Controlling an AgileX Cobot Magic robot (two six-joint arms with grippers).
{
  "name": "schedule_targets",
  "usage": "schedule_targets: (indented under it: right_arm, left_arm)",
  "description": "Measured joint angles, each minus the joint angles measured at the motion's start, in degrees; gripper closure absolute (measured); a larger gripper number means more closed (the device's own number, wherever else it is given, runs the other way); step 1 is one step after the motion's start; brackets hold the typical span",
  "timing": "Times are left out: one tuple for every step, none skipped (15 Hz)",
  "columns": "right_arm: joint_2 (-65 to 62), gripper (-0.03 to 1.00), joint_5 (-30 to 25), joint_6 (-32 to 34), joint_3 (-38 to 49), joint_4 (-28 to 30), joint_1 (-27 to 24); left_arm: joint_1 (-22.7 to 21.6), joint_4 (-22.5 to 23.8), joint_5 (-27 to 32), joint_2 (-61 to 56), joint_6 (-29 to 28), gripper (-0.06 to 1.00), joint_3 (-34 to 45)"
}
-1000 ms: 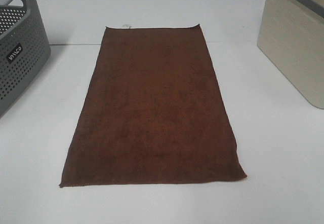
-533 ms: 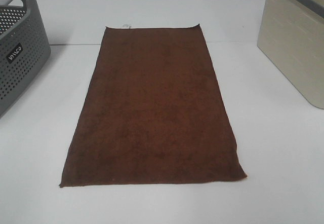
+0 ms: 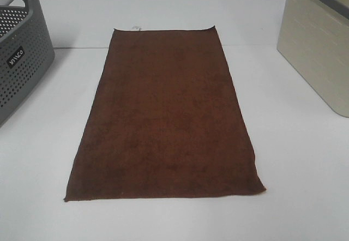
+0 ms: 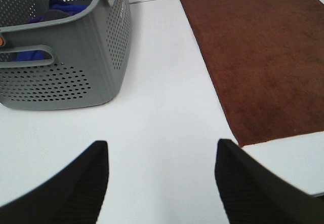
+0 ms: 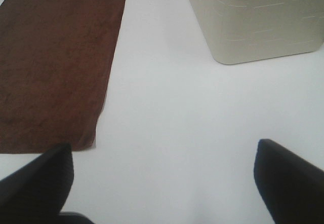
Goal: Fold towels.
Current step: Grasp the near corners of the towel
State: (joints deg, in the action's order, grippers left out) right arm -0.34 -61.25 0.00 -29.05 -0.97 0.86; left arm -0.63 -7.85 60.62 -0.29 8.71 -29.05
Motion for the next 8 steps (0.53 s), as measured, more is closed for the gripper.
schedule_targets:
  right_arm:
    - [0.0, 0.06, 0.0, 0.0, 0.0, 0.0, 0.0]
    - [0.0, 0.06, 0.0, 0.0, 0.0, 0.0, 0.0]
    - [0.0, 0.06, 0.0, 0.0, 0.0, 0.0, 0.0]
    - [0.0, 0.06, 0.0, 0.0, 0.0, 0.0, 0.0]
    - [0.0, 0.06, 0.0, 0.0, 0.0, 0.0, 0.0]
    - [0.0, 0.06, 0.0, 0.0, 0.0, 0.0, 0.0]
    - [0.0, 0.06, 0.0, 0.0, 0.0, 0.0, 0.0]
    - [0.0, 0.06, 0.0, 0.0, 0.0, 0.0, 0.0]
  left_arm:
    - [0.0, 0.0, 0.0, 0.0, 0.0, 0.35, 0.0]
    - [0.0, 0.0, 0.0, 0.0, 0.0, 0.35, 0.0]
    - [0.0, 0.0, 0.0, 0.0, 0.0, 0.35, 0.0]
    - [0.0, 0.0, 0.0, 0.0, 0.0, 0.35, 0.0]
    - [0.0, 0.0, 0.0, 0.0, 0.0, 0.35, 0.0]
    - [0.0, 0.0, 0.0, 0.0, 0.0, 0.35, 0.0]
    - [0.0, 0.0, 0.0, 0.0, 0.0, 0.35, 0.0]
    - [0.0, 0.0, 0.0, 0.0, 0.0, 0.35, 0.0]
